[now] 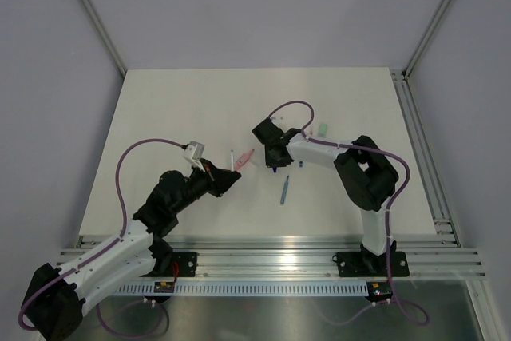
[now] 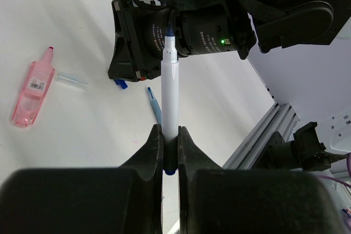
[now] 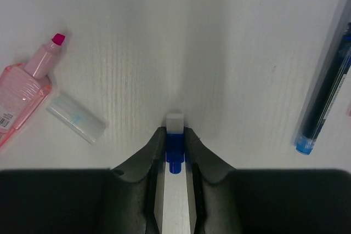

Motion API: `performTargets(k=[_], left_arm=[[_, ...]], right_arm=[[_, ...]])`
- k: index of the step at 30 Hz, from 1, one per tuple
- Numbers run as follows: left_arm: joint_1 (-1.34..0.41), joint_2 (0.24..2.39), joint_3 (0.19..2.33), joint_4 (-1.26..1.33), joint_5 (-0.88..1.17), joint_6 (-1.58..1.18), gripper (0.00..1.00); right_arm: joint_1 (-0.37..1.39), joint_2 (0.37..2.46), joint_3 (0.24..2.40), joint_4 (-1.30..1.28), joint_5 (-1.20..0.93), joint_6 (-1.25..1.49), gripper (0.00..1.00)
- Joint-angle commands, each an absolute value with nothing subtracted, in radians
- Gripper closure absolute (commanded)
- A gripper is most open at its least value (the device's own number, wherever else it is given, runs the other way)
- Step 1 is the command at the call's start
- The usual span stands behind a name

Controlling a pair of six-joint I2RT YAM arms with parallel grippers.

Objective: Insert the pens into the pen caps

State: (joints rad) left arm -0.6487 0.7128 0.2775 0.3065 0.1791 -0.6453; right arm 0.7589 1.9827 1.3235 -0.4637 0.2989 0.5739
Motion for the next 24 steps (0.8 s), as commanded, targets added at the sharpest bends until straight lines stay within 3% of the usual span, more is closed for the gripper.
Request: performTargets(k=[1,5,10,17,24], left_arm=[[-0.647,0.698,0.272,0.351,0.192,-0.638,1.0],[-0.647,0.704,0.271,0.357,0.196,-0.638,1.0],[-0.647,0.722,0.27,0.368,0.196,-0.638,1.0],[-0.653,0.779,0.294,0.469,0.288,-0.738,1.0],[-0.796,0.889,0.419,0.521,0.209,-0.712,1.0]], right_arm=[[0.756,2.014,1.358,-0.537,0.316,0.538,0.83],[0.756,2.008,1.351,-0.532,0.316,0.529,1.0],[0.755,1.846,1.244,-0.385,0.327,0.543,1.0],[0.755,1.339,0.971,-0.019,0.255,0.563,1.0],[0.755,1.028,0.734,0.23,0.17,0.664,1.0]])
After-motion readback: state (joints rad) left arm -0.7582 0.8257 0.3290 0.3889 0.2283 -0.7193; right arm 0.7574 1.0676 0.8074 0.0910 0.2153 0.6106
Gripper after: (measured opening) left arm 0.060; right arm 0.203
